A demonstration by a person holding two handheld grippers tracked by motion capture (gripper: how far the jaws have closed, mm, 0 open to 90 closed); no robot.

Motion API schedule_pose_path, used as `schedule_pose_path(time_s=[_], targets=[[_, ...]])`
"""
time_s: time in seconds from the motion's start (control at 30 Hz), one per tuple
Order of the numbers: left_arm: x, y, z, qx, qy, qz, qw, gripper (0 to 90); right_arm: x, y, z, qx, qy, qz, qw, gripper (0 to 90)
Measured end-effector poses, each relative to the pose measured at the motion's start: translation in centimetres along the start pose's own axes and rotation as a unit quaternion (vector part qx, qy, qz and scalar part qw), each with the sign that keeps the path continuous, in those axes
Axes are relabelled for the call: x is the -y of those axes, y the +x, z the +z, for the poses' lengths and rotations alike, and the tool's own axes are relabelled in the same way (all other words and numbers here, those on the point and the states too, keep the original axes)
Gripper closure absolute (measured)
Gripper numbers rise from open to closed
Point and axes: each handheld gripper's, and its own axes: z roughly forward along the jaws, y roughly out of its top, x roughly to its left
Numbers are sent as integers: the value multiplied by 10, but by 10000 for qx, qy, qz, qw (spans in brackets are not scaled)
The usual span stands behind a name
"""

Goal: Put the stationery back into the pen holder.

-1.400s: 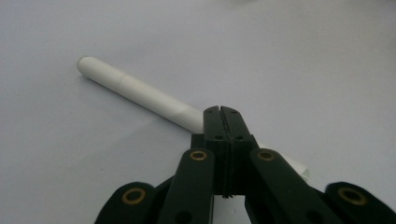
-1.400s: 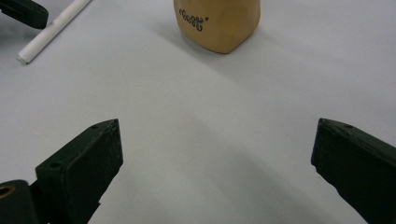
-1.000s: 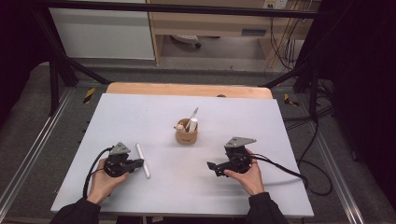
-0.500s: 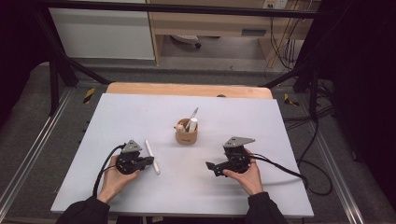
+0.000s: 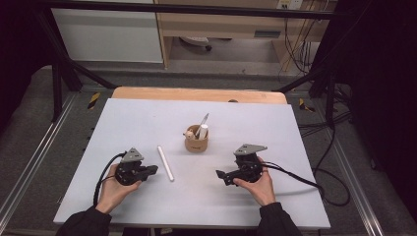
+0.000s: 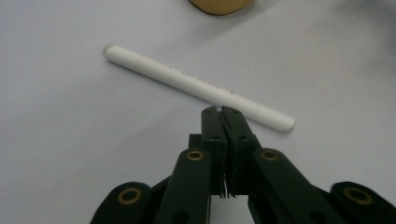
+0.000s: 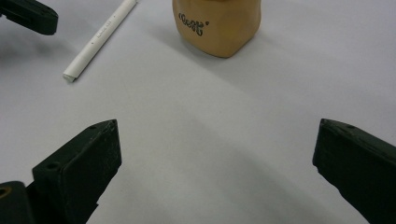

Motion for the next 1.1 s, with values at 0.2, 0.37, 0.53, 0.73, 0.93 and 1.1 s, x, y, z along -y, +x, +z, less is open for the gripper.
schedule_pose_path(time_s=[0.2,0.37,0.53,0.73,0.93,1.1], targets=[[10,10,-17,-121,-118,13,9999,726,-6,10,7,12,79,-34,10000,13],[18,15,-28,-246,-121,90,9996,554,-15,22,15,3,80,-108,9999,18],[23,18,-33,-261,1,124,9996,399,-24,40,27,39,131,-187,9997,36],[25,20,-32,-388,28,128,9992,237,-36,65,44,-35,16,-172,9998,95],[25,22,-31,-450,51,50,9990,128,-44,90,64,-7,34,-175,9998,148],[25,22,-30,-437,61,30,9990,106,-48,108,82,81,94,-197,9997,218]])
